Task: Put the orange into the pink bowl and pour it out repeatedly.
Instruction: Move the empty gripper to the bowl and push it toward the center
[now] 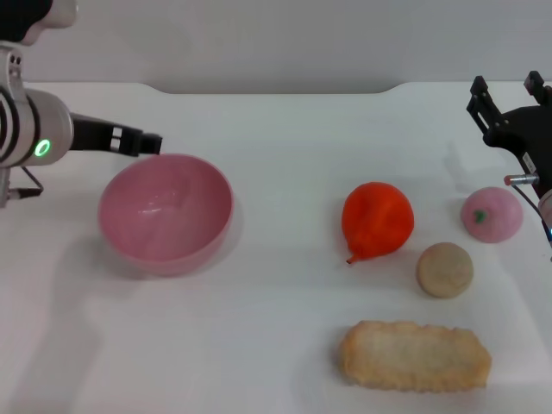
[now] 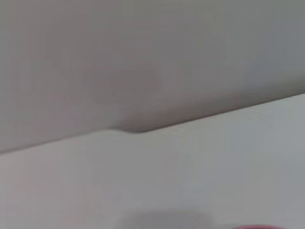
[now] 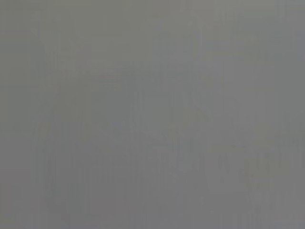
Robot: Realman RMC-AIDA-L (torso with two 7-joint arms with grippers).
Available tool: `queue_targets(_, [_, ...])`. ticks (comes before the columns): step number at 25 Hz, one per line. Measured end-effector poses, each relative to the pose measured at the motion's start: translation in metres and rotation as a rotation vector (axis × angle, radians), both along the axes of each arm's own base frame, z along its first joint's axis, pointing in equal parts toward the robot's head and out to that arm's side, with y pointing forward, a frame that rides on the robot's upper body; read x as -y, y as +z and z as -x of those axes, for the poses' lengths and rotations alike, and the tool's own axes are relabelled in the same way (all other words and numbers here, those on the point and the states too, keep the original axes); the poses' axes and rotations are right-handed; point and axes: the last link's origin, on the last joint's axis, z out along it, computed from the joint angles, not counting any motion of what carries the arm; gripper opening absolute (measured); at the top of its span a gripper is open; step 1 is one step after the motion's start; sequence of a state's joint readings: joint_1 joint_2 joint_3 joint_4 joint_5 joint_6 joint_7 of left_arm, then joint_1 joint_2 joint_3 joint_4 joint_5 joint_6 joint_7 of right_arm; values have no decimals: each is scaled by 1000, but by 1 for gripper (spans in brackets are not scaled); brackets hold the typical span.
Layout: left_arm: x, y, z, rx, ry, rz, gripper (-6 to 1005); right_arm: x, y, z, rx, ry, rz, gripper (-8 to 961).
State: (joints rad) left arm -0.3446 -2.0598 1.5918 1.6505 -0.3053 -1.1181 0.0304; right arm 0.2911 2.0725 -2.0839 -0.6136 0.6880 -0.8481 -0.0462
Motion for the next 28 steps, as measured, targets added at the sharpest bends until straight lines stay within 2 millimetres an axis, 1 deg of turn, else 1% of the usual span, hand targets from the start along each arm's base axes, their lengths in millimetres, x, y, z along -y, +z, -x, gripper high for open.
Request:
queue_targets(7, [-2, 6, -9, 8, -31, -30, 786, 1, 0, -2, 4, -4, 2, 734])
queue_targets(15, [1, 2, -6, -5, -7, -5, 791, 1, 0, -4, 11, -10, 0, 731])
queue_targets(20, [3, -3, 4, -16, 36, 25, 790, 1, 0, -4, 11, -9, 0, 729])
queue_targets(23, [2, -8, 14, -18, 63, 33, 790, 1, 0, -3, 12, -8, 0, 728])
queue_targets(26, [1, -9, 17, -18, 70, 33, 790, 1, 0, -3, 12, -7, -1, 727])
queue_targets(28, [-1, -12, 23, -17, 78, 31, 789, 0, 0, -2, 12, -5, -1, 726])
